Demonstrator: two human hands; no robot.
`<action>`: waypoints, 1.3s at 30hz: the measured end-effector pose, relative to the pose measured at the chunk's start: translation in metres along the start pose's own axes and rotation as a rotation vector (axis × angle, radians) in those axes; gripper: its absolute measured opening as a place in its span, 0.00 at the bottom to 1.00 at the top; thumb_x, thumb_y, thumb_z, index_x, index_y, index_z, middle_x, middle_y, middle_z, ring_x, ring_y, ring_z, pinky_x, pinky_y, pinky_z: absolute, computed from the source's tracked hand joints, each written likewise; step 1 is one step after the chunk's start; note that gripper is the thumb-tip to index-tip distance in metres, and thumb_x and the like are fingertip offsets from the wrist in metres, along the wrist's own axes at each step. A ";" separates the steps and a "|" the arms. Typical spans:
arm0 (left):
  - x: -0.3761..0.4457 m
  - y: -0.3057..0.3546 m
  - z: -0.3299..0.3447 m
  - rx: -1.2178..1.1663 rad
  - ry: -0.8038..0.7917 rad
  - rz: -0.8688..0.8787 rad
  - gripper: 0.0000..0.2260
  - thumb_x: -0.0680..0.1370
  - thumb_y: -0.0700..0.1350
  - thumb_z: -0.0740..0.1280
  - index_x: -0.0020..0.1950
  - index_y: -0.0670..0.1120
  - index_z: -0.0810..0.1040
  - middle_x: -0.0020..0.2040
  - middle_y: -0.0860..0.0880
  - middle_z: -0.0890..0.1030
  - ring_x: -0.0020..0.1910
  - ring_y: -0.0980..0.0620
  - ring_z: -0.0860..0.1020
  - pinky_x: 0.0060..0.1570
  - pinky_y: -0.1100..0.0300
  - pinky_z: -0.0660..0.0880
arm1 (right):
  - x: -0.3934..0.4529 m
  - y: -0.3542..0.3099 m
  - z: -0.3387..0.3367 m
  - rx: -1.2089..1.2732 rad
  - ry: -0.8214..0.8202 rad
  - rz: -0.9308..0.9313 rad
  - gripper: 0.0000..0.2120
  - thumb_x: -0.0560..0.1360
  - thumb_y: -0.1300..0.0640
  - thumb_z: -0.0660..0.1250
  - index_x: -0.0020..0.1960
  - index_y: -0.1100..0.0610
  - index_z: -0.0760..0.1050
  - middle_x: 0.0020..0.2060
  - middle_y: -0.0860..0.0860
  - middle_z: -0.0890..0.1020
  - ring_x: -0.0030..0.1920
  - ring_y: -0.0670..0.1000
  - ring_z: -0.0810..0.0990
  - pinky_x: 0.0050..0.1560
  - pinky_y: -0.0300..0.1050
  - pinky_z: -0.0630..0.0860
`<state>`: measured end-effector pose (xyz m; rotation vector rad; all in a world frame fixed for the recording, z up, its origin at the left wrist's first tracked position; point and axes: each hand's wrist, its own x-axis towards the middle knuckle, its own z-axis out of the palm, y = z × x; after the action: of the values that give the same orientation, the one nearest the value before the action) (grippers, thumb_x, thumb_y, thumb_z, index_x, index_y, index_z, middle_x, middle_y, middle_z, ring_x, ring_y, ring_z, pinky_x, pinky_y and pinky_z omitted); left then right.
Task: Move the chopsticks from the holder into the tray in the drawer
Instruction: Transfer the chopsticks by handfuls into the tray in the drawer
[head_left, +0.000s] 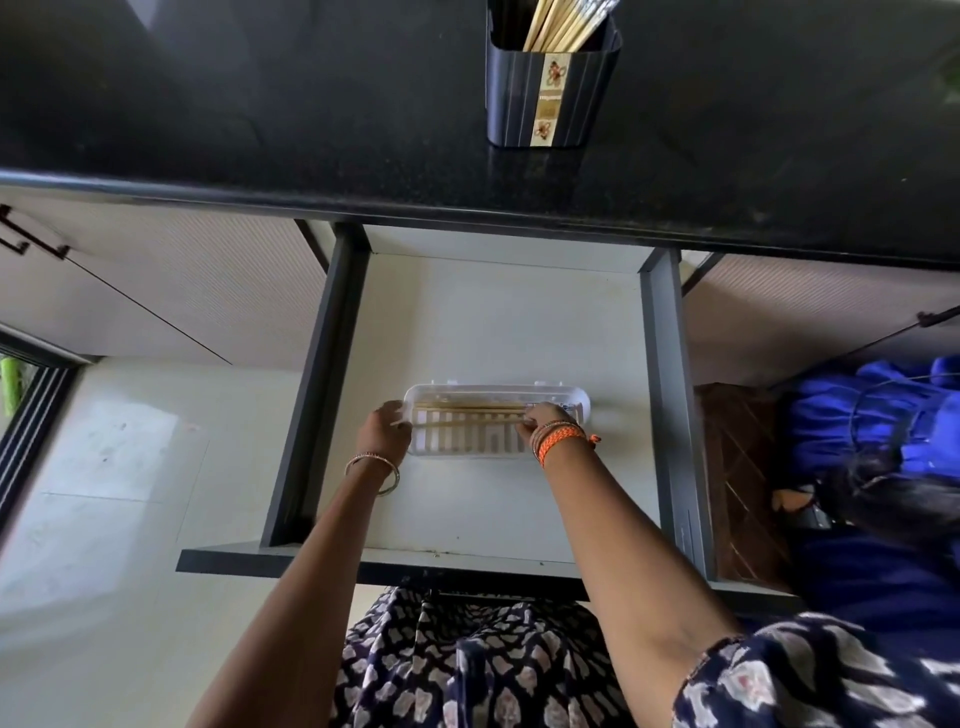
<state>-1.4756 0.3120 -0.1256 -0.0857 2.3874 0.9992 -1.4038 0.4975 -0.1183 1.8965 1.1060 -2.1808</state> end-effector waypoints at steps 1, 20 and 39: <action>0.000 0.002 0.000 -0.013 0.023 0.010 0.18 0.74 0.33 0.61 0.64 0.39 0.71 0.61 0.38 0.77 0.60 0.40 0.76 0.59 0.52 0.72 | 0.000 -0.002 0.001 0.012 0.003 0.005 0.16 0.78 0.70 0.56 0.65 0.65 0.68 0.41 0.57 0.73 0.44 0.53 0.75 0.56 0.44 0.78; 0.071 0.306 -0.066 0.014 0.320 0.930 0.16 0.76 0.36 0.60 0.63 0.43 0.72 0.60 0.42 0.78 0.57 0.45 0.77 0.59 0.55 0.74 | -0.083 -0.294 0.068 0.068 0.029 -0.990 0.09 0.73 0.67 0.63 0.46 0.60 0.81 0.37 0.54 0.82 0.37 0.49 0.80 0.42 0.43 0.81; 0.161 0.330 -0.077 0.015 0.324 0.978 0.08 0.75 0.38 0.66 0.53 0.42 0.81 0.58 0.43 0.81 0.64 0.48 0.74 0.62 0.60 0.68 | 0.008 -0.427 0.131 -0.238 0.279 -1.097 0.26 0.72 0.59 0.72 0.22 0.58 0.61 0.20 0.50 0.64 0.22 0.46 0.61 0.26 0.34 0.64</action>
<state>-1.7335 0.5218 0.0488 1.0929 2.7433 1.4485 -1.7174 0.7488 0.0767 1.6791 2.8089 -1.9339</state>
